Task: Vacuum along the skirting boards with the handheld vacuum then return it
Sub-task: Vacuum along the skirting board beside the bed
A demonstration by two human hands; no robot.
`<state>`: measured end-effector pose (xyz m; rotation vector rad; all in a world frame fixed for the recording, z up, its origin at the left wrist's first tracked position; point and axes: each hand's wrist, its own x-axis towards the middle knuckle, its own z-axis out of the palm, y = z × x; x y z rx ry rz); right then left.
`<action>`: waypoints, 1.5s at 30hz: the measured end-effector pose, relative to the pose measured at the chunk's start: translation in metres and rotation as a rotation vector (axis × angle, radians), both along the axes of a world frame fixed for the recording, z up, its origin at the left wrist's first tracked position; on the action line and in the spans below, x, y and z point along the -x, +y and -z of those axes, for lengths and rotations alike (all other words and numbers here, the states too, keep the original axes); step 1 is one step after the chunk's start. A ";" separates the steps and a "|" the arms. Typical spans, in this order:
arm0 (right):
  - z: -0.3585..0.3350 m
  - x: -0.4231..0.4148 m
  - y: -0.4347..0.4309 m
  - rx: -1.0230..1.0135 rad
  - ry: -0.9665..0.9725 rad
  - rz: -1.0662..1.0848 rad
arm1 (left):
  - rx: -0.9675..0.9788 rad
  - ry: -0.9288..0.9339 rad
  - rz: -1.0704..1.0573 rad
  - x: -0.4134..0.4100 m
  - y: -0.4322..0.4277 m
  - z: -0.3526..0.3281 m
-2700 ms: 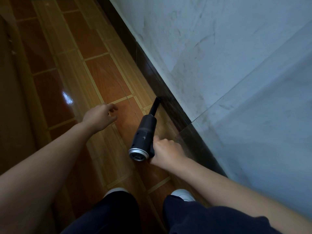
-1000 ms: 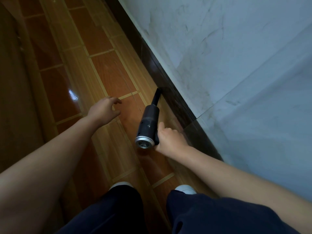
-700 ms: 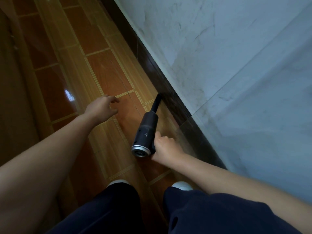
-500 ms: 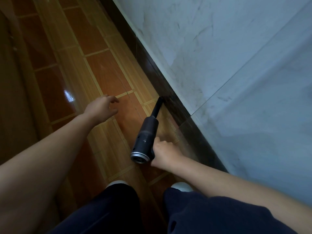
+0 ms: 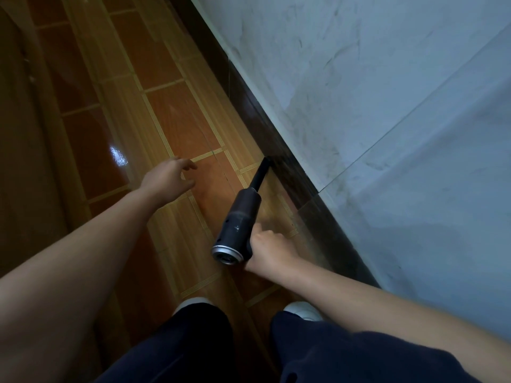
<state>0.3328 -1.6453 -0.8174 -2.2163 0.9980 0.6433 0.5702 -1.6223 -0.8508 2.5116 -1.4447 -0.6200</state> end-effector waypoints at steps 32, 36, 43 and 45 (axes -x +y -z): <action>0.010 -0.072 -0.061 0.238 -0.290 0.003 | 0.118 0.140 -0.294 -0.055 -0.005 -0.005; 0.005 -0.084 -0.070 0.234 -0.336 0.062 | 0.168 0.153 -0.333 -0.066 -0.013 -0.012; -0.001 -0.110 -0.090 0.253 -0.370 0.123 | 0.213 0.173 -0.382 -0.085 -0.027 -0.014; -0.001 -0.116 -0.095 0.243 -0.388 0.142 | 0.217 0.176 -0.377 -0.089 -0.033 -0.014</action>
